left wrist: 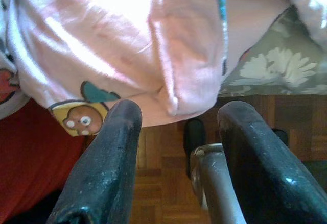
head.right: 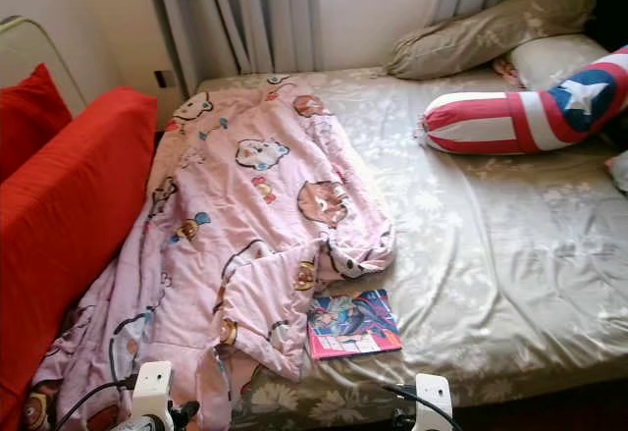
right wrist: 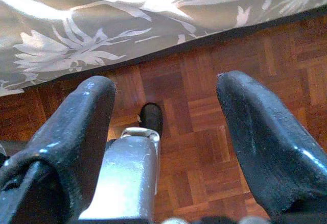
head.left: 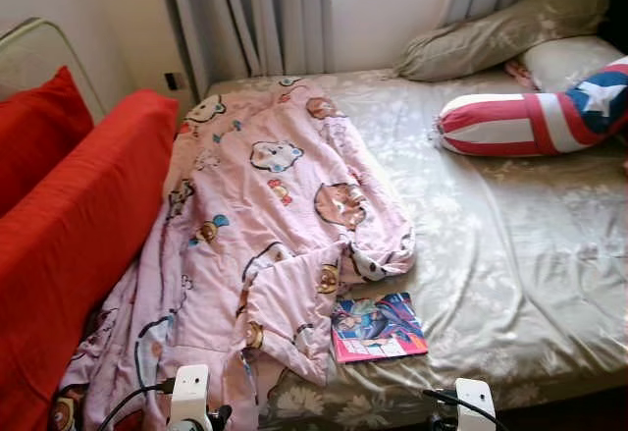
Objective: Clean up the room
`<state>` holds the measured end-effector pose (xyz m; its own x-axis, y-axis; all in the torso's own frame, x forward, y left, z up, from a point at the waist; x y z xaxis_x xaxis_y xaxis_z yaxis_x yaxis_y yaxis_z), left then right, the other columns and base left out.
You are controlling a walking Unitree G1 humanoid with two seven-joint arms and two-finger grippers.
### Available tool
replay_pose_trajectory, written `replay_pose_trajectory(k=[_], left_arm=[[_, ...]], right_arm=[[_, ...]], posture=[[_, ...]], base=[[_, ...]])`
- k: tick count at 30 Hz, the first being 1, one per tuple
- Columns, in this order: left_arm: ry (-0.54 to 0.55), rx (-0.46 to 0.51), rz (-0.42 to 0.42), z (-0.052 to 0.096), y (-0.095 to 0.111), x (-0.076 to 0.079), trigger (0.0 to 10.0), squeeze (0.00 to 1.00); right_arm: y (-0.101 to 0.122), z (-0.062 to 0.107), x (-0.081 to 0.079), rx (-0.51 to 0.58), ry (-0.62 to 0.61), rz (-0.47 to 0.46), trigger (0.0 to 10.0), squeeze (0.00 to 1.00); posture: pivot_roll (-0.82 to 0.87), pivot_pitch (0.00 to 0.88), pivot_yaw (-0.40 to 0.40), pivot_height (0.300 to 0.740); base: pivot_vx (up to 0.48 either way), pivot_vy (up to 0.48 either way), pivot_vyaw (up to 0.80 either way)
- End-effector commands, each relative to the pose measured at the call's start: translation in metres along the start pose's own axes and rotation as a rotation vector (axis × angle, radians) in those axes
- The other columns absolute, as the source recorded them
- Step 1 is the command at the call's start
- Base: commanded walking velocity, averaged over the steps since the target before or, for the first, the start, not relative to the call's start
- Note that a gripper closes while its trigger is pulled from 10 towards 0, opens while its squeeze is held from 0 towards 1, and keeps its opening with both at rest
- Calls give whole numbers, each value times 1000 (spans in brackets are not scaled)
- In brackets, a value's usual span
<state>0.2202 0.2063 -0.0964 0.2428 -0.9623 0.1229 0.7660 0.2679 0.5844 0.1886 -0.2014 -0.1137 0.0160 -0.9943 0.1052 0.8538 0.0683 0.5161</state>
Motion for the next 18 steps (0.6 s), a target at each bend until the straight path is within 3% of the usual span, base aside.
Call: replay_pose_trajectory(k=[1,6,10,18], left_arm=[[4,-13,-3,0,-2,-1,10000,0],[3,-14,-3,0,-2,-1,10000,0],[2,-15,-4,0,-2,-1,10000,0],[1,-14,0,0,-2,-1,10000,0]], right_arm=[[-2,1,2,5,-3,-18,10000,0],[0,0,1,16,8,-13,10000,0],[2,0,0,24,13,-13,10000,0],[2,0,2,23,2,-26,10000,0]], posture=[[1,0,33,740],[0,0,34,740],[-1,0,35,740],[-1,0,32,740]], base=[[0,0,0],[0,0,0],[0,0,656],[0,0,0]])
Point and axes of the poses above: a point about 5 cm out from each wrist's last joint towards the gripper, its own z axis pointing back from the gripper into the wrist, its own y axis along the axis of the wrist's last joint, x = y × z, the point moved 3 cm from there along -z, pointing out of the wrist towards the gripper, and after that the axes turned 11 degrees about z, right-handed, at the moved point
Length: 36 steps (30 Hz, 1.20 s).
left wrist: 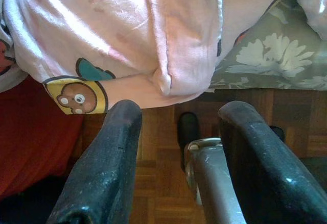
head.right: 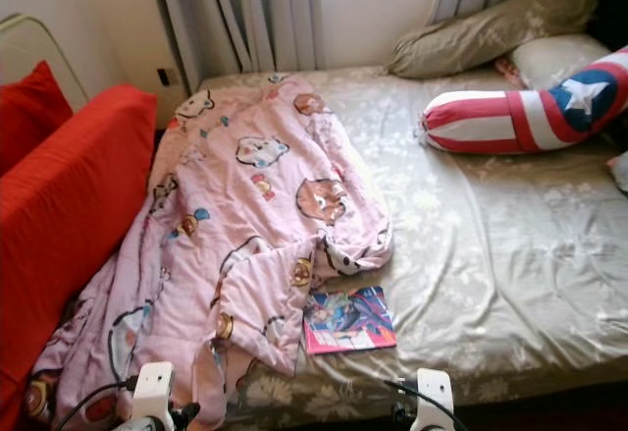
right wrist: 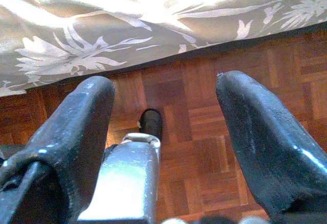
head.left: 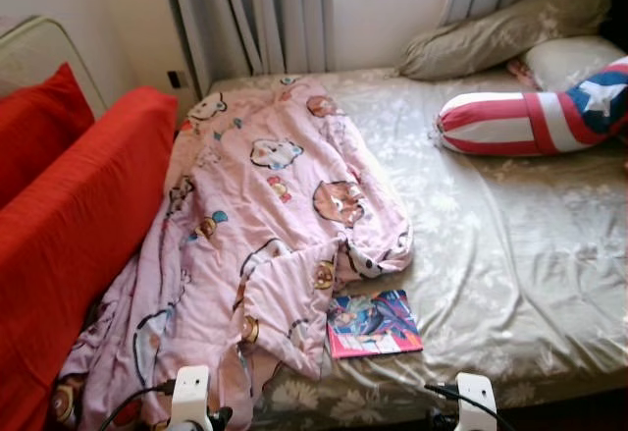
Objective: Clean up the room
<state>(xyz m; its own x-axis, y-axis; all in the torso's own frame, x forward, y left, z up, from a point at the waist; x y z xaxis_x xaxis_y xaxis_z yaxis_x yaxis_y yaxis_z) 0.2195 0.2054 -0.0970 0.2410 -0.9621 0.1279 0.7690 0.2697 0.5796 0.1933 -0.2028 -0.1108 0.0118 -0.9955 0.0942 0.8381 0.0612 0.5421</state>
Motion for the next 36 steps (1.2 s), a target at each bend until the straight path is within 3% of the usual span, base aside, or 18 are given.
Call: replay_pose_trajectory(k=[1,6,13,17,18,22,26,28,30,31,36], left_arm=[[5,-9,-3,0,-1,-1,10000,0],[-3,-1,1,0,-1,0,10000,0],[-41,56,16,0,9,5,10000,0],[-57,105,-14,-1,22,8,10000,0],[-65,138,-7,0,29,9,10000,0],[-59,190,-8,0,37,11,10000,0],[-68,222,25,1,40,15,10000,0],[-106,308,23,3,58,19,10000,0],[-200,517,-11,15,99,29,10000,0],[-224,566,-40,19,109,35,10000,0],[-260,613,-65,23,116,45,10000,0]], right_arm=[[-3,1,1,-7,-7,-17,10000,0],[0,0,1,16,-6,0,10000,0],[26,0,0,148,7,2,10000,0],[53,1,-1,264,-2,22,10000,0],[72,4,1,359,-2,37,10000,0],[88,10,8,474,-23,29,10000,0],[90,13,12,513,-28,19,10000,0],[96,15,13,538,-23,8,10000,0],[103,16,13,570,-27,-3,10000,0],[109,18,14,593,-41,-13,10000,0],[116,22,10,657,-47,-33,10000,0]], posture=[[-2,0,32,740],[-1,0,31,740],[-14,0,37,740],[-34,0,58,740],[-34,0,63,740],[-10,0,45,740],[-13,0,29,740],[-15,0,21,740],[-24,0,18,740],[-22,0,17,740],[-40,0,26,740]], base=[[0,0,0],[0,0,0],[0,0,0],[0,0,0],[0,0,0],[0,0,0],[0,0,0],[0,0,0],[0,0,0],[0,0,0],[0,0,0]])
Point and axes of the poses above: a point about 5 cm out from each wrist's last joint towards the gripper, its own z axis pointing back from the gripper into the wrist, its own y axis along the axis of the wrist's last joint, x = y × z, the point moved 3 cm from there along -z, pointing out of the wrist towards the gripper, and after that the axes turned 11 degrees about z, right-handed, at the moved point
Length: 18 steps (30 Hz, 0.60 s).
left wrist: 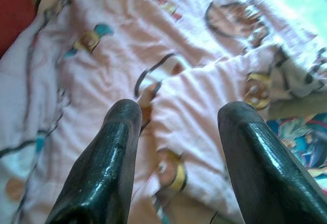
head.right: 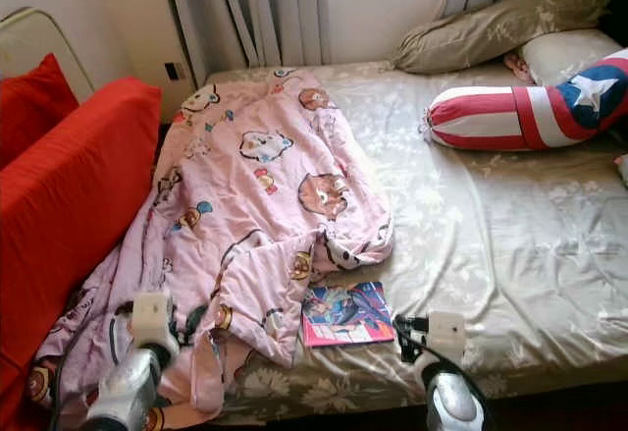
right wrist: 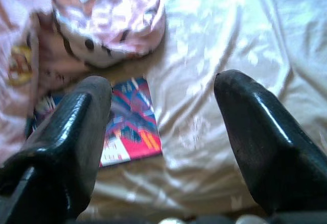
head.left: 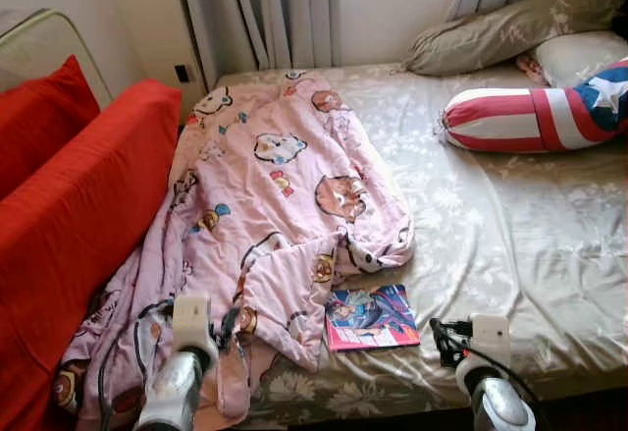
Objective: Clean up the room
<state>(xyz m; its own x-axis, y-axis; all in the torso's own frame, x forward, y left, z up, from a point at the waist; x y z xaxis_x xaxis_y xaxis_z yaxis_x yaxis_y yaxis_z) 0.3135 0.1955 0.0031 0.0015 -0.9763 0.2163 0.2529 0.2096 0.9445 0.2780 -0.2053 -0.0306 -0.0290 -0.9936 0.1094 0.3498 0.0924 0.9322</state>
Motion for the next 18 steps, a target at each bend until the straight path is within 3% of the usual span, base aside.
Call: replay_pose_trajectory(k=[1,10,18], left_arm=[[-11,-27,6,5,-10,2,10000,0],[-17,42,34,6,-1,2,10000,0],[-38,102,37,5,10,4,10000,0]], right_arm=[[4,1,-3,36,-9,-20,10000,0],[13,0,9,89,-20,-4,10000,0],[30,-4,11,159,-33,-15,10000,0]], posture=[[-46,0,27,740],[-41,0,13,740],[-23,0,-3,740]], base=[[0,0,0],[0,0,0],[0,0,0]])
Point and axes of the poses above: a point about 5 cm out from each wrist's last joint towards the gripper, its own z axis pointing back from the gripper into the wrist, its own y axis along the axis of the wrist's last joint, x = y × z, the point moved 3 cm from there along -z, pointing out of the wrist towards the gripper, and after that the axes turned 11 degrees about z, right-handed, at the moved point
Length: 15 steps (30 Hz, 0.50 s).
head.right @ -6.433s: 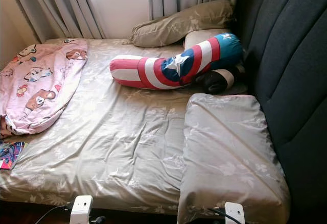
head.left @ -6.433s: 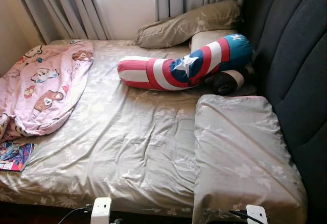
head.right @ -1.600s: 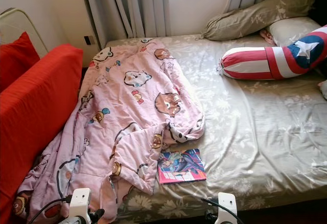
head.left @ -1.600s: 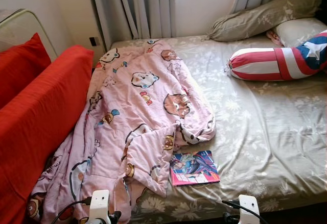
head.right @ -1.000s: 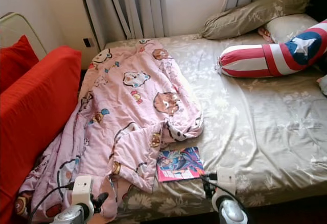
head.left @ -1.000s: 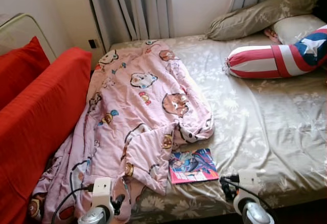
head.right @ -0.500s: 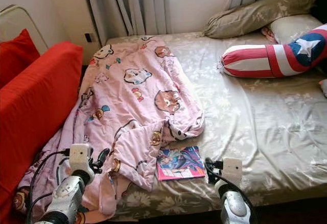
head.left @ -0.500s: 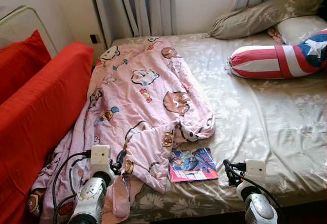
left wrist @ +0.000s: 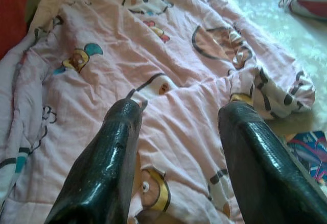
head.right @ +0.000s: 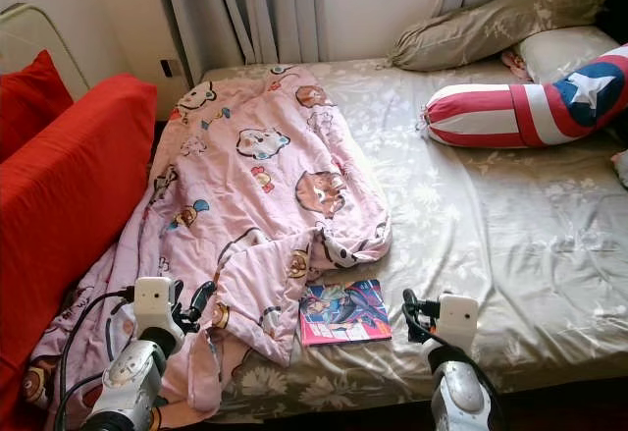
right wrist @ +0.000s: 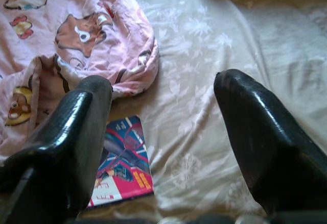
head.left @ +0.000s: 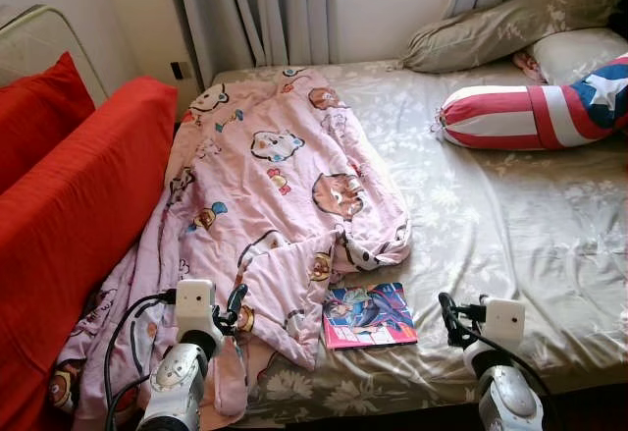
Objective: Clean up the room
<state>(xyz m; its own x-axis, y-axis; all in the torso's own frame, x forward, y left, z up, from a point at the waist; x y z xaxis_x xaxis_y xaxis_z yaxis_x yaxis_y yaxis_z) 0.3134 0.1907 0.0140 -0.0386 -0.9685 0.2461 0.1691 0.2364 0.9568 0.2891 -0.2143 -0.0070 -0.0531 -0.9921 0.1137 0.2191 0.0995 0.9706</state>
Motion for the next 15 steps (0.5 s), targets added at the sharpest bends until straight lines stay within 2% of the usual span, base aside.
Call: replay_pose_trajectory(k=[1,3,5,12,15], left_arm=[[11,23,18,3,2,-4,10000,0],[6,39,26,3,4,-3,10000,0],[3,37,25,4,3,-2,10000,0],[-10,46,12,19,-2,-5,10000,0],[-9,56,9,21,0,-6,10000,0]], right_arm=[[6,-2,-3,28,1,-7,10000,0],[10,-4,-10,47,28,-2,10000,0],[10,-3,-11,48,32,0,10000,0],[10,1,-15,56,47,19,10000,0],[11,0,-16,53,62,28,10000,0]], posture=[[-25,0,-3,740],[-31,0,4,740],[-28,0,6,740],[7,0,-11,740],[25,15,-15,720]], base=[[0,0,0],[0,0,0],[0,0,0],[0,0,0],[0,0,0]])
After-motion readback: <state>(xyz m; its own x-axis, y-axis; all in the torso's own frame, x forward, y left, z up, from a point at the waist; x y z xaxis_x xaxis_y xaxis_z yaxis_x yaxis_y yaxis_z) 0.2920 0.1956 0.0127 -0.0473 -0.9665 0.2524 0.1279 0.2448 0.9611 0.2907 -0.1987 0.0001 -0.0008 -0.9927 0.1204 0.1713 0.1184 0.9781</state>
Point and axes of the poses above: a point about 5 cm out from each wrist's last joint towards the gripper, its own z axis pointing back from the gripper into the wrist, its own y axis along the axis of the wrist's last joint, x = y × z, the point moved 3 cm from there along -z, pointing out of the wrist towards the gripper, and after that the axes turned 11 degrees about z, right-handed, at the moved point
